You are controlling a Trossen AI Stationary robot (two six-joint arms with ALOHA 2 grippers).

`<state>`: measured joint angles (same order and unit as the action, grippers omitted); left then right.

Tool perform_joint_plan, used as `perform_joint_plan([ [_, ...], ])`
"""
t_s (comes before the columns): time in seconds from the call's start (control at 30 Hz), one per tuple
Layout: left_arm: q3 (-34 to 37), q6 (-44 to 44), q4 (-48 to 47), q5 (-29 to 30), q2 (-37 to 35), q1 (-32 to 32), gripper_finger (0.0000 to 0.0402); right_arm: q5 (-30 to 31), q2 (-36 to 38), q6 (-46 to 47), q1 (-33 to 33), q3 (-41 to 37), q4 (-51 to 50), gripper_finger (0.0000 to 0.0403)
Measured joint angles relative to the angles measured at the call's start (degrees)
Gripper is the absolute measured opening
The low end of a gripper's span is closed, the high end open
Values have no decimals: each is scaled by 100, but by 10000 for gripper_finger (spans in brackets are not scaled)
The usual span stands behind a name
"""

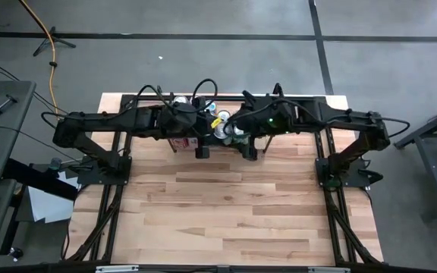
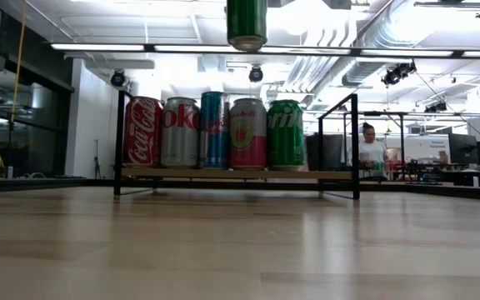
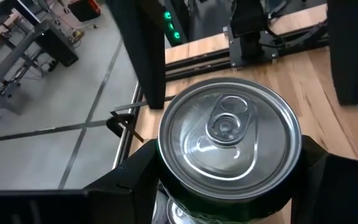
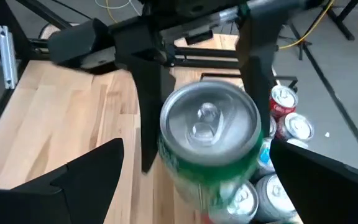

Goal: Place canned beverage on shelf
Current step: Put the green soda can on the shelf aligned with the other green soda cans

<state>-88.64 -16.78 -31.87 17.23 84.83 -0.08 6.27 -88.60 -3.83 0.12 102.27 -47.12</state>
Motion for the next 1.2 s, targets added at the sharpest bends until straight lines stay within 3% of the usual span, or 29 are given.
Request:
perform_joint_plan([
  [0.3, 12, -31, -12, -37, 86, 0, 169, 111, -323, -139, -5, -1, 228, 382],
  [0.43, 15, -79, 4, -21, 86, -4, 169, 108, -312, -222, -5, -1, 217, 344],
  [0.67, 15, -85, -3, 36, 86, -33, 169, 144, -290, -323, -5, -1, 192, 237],
  [0.87, 15, -111, -12, 20, 86, -33, 168, 273, -290, -408, 2, 5, 155, 235],
  [0.93, 15, -116, -10, 2, 86, -33, 190, 272, -290, -416, 0, 10, 149, 235],
  [1.1, -24, -110, 218, -54, 50, -50, 293, 211, -348, -418, -5, -30, -119, 235],
  [1.2, -15, -26, 222, -41, 64, -42, 324, 225, -338, -418, -5, -23, -176, 234],
])
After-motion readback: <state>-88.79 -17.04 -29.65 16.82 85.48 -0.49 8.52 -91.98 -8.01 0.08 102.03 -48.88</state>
